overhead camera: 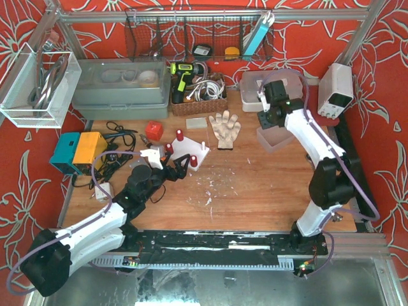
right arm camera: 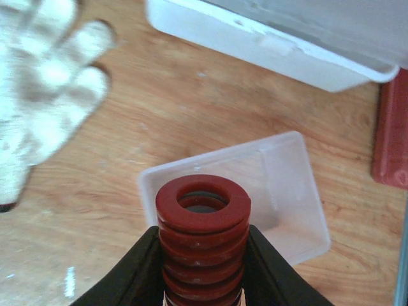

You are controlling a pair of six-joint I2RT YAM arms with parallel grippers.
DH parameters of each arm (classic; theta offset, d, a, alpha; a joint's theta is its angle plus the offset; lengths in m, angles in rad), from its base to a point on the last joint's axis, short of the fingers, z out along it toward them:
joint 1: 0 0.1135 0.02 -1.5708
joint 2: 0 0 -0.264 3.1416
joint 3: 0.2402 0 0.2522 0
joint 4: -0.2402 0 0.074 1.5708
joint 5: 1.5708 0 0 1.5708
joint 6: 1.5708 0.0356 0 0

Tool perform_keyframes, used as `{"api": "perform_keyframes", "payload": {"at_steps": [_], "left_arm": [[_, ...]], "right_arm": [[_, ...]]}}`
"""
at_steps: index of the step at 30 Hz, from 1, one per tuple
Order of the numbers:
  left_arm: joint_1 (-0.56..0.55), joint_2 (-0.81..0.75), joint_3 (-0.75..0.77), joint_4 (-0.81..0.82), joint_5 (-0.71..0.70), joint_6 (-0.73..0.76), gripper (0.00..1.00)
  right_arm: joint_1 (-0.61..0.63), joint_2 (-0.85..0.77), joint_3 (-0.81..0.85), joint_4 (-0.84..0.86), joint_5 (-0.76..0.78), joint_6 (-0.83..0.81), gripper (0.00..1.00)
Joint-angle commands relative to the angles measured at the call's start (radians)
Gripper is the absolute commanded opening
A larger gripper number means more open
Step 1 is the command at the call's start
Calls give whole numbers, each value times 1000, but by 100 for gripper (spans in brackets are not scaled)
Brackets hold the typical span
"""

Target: Install the large spring

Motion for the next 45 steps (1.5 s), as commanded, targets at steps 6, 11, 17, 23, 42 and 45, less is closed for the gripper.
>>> {"api": "perform_keyframes", "payload": {"at_steps": [6, 11, 17, 23, 42, 45], "left_arm": [[-2, 31, 27, 54, 86, 44, 87], [-2, 67, 84, -2, 158, 31, 79], [-3, 127, 240, -179, 263, 1, 69], [-3, 188, 433, -417, 359, 53, 68], [-34, 396, 696, -760, 436, 177, 56], [-37, 415, 701, -763, 460, 181, 58]], "right_arm": [[191, -319, -338, 369, -125, -15, 0], [281, -478, -551, 569, -200, -40, 0], [384, -557, -688, 717, -282, -69, 0], [439, -593, -808, 876, -346, -64, 0], [646, -529, -812, 927, -169, -190, 0], [651, -523, -810, 927, -154, -194, 0]]}}
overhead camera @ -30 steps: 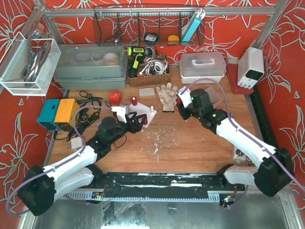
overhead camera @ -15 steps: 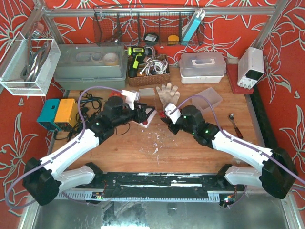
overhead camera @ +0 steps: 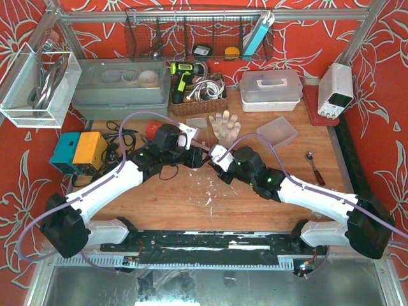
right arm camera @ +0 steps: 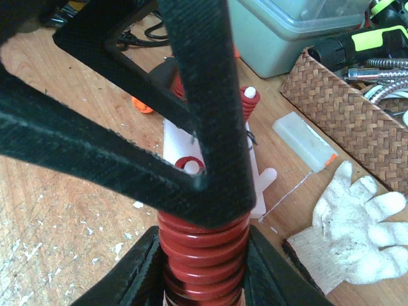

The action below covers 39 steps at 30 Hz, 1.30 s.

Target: Install the large spring

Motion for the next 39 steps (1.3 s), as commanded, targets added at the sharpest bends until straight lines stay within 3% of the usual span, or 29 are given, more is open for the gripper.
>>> {"api": "perform_keyframes", "payload": {"at_steps": [1, 10, 15, 18, 24, 27, 30, 32, 35, 39], "left_arm": [[-9, 21, 31, -26, 56, 26, 58], [-10, 54, 18, -4, 87, 21, 57], [-10, 73, 9, 27, 120, 4, 50], [-10, 75, 1, 44, 136, -5, 38], [-11, 56, -12, 64, 143, -14, 3], [-10, 43, -23, 77, 137, -22, 0], [-9, 37, -28, 86, 122, -28, 0], [-5, 35, -23, 82, 97, -27, 0], [2, 31, -2, 69, 16, -15, 0], [4, 43, 24, 55, -130, 5, 0]], "right_arm": [[12, 10, 36, 40, 53, -27, 0], [22, 14, 32, 56, 62, -26, 0], [29, 21, 34, 59, 63, -29, 0], [30, 21, 32, 59, 68, -31, 0], [31, 32, 40, 47, 64, -30, 0], [31, 37, 47, 36, 83, -19, 0], [31, 37, 58, 17, 113, -2, 16], [31, 35, 75, -15, 136, 18, 38], [30, 12, 76, -66, 199, 73, 63], [23, -21, 19, -68, 346, 143, 86]]}}
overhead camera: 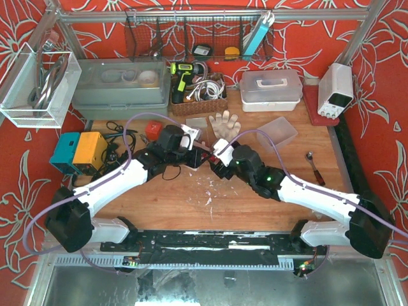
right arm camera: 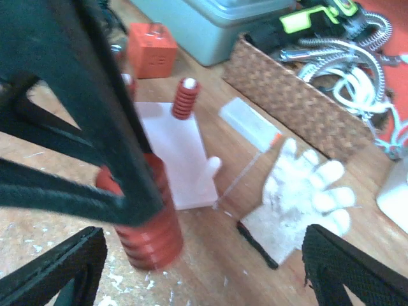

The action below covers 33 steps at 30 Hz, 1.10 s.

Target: Install the large spring

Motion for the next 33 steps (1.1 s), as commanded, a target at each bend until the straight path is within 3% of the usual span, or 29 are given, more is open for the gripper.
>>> {"api": "perform_keyframes", "payload": {"at_steps": [1, 3, 10, 16, 33], "left_arm": [[8, -12, 46, 3, -174, 28, 0], [8, 9, 58, 9, -223, 37, 0], [9, 136, 155, -38, -429, 94, 0], [10, 244, 259, -87, -521, 139, 0], [24, 444, 405, -179, -477, 150, 0]], "right_arm": [[-8, -37, -31, -34, 209, 111, 91], [-29, -38, -22, -95, 293, 174, 99], [-197, -163, -105, -107, 293, 371, 99], [-256, -292, -206, -61, 317, 410, 99], [-261, -339, -233, -42, 320, 403, 99]]}}
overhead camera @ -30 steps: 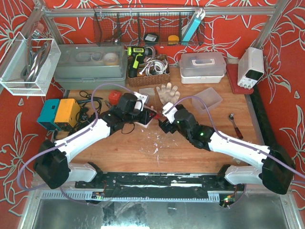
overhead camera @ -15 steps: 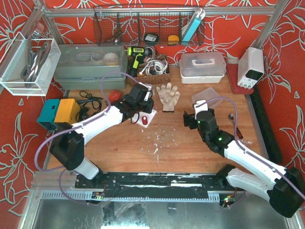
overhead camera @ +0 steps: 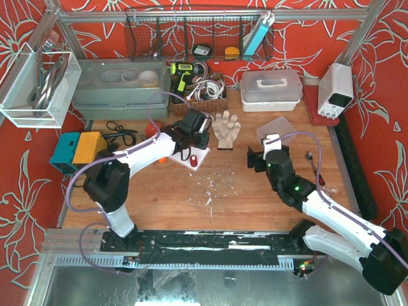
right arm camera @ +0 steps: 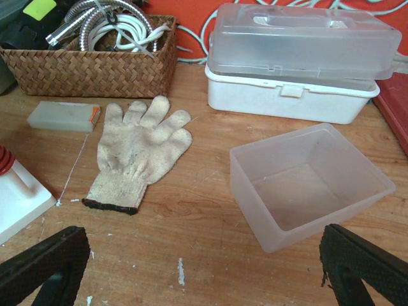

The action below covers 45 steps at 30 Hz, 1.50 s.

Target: Install the large spring

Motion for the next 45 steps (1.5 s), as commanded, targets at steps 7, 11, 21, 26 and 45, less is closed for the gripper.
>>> {"api": "perform_keyframes", "payload": {"at_steps": [7, 11, 21, 26, 45], "left_arm": [[8, 35, 40, -32, -22, 22, 0], [14, 47, 36, -16, -12, 20, 3], [20, 91, 47, 0, -14, 10, 23], [24, 83, 37, 11, -21, 8, 35], [42, -359, -335, 392, -194, -30, 97]], "right_arm": [[-5, -14, -6, 12, 18, 10, 99], [-6, -18, -11, 18, 16, 8, 99], [-6, -9, -10, 22, 15, 3, 99], [-7, -5, -10, 26, 14, 3, 99], [-10, -103, -79, 116, 199, -78, 99]]}}
